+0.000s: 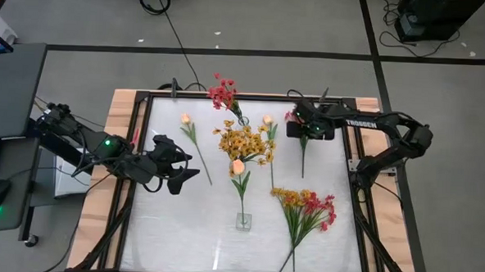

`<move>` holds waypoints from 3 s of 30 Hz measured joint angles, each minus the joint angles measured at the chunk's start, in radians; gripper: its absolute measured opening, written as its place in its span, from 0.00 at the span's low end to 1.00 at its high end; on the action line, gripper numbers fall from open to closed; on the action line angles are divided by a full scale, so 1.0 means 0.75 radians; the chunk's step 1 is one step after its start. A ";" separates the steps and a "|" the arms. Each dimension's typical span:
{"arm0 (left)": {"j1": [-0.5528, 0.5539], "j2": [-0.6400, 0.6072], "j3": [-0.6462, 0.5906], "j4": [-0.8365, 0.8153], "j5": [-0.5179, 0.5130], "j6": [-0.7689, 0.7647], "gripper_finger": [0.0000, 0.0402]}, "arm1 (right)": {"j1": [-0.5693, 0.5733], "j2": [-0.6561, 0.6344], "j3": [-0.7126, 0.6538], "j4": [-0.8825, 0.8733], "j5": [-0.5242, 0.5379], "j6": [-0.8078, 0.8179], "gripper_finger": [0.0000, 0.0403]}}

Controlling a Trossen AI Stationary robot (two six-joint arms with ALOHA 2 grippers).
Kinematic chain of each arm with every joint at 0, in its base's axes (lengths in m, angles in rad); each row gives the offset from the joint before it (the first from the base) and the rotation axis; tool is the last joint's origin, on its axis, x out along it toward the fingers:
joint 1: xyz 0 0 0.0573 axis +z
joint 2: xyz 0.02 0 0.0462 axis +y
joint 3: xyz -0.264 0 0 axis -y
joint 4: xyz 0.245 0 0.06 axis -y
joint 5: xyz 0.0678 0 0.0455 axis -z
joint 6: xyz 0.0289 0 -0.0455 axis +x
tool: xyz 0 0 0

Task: Sort flowers into vase by color
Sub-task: Put the top red flowers into the top transparent vase

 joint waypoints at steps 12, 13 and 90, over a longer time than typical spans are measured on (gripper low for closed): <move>0.000 0.000 0.000 0.000 0.000 0.000 0.82 | 0.001 0.001 -0.092 0.043 -0.006 0.017 0.55; 0.000 0.000 0.000 0.000 0.000 0.000 0.82 | 0.001 0.001 -0.095 0.043 -0.006 0.022 0.54; 0.000 0.000 0.000 0.000 -0.001 0.000 0.82 | -0.050 -0.375 0.143 1.051 -0.059 -0.723 0.04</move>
